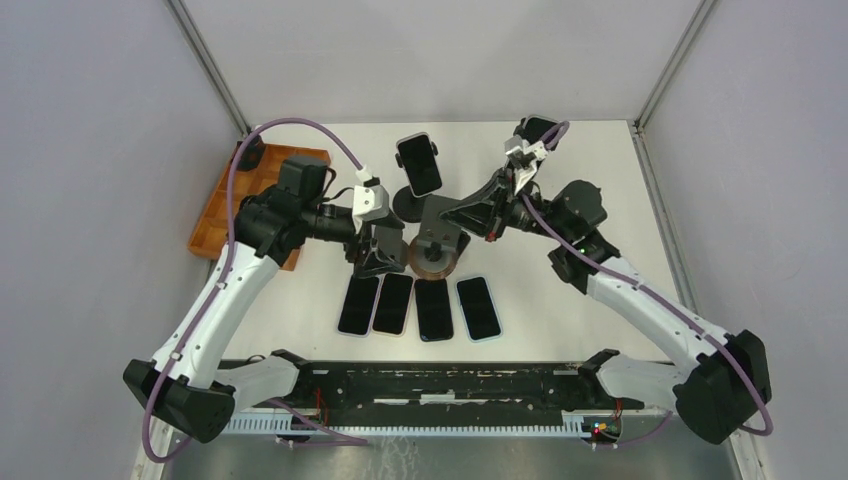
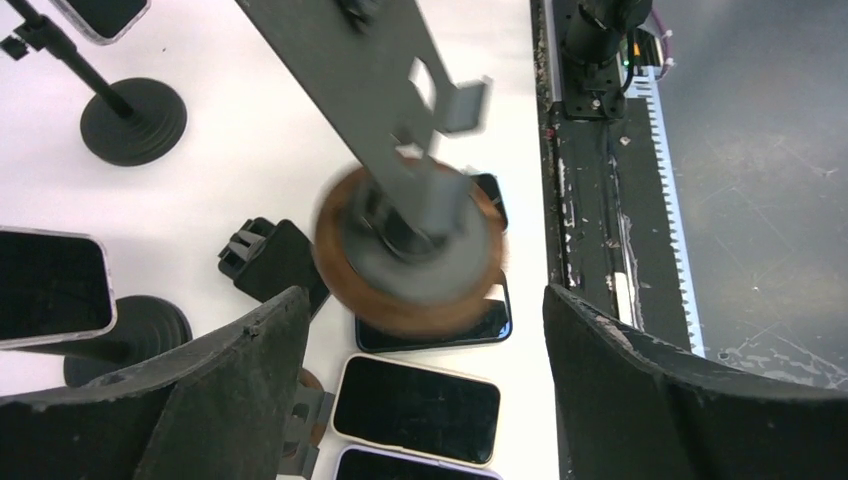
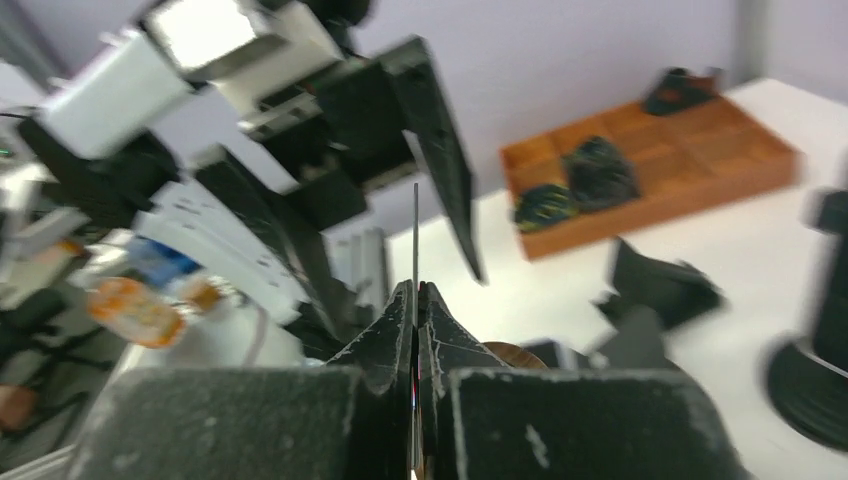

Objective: Remove the phone from the phone stand

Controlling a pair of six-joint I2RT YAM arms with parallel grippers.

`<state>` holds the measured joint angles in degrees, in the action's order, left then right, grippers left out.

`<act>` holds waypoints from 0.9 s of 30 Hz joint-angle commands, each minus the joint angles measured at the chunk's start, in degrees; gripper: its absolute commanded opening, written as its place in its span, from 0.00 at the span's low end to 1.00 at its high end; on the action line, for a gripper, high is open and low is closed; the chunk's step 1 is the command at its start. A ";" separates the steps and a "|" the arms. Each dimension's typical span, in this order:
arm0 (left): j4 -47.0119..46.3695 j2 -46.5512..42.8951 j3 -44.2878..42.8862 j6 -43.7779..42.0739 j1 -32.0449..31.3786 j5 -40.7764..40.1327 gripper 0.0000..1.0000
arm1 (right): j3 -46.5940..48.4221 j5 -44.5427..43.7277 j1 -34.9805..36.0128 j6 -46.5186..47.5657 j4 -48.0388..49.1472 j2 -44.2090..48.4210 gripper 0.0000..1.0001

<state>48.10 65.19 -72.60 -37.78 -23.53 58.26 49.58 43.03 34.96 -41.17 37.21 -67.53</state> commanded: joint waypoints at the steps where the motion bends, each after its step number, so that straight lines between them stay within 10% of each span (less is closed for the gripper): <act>1: -0.20 0.33 -2.67 1.01 -0.12 -3.64 0.92 | 1.68 2.19 -7.36 20.91 -20.08 6.21 0.00; 10: 0.51 5.69 -6.39 6.69 0.97 -10.92 1.00 | -7.68 -13.36 -13.29 49.12 -33.69 9.98 0.00; 27: 1.89 7.50 -7.09 7.35 4.10 -13.86 1.00 | -11.43 3.38 -22.63 42.96 -15.79 -5.77 0.02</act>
<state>49.67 72.60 -77.65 -32.16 -19.57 44.91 38.54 38.28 13.65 6.50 10.39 -72.10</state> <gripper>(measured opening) 0.996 0.009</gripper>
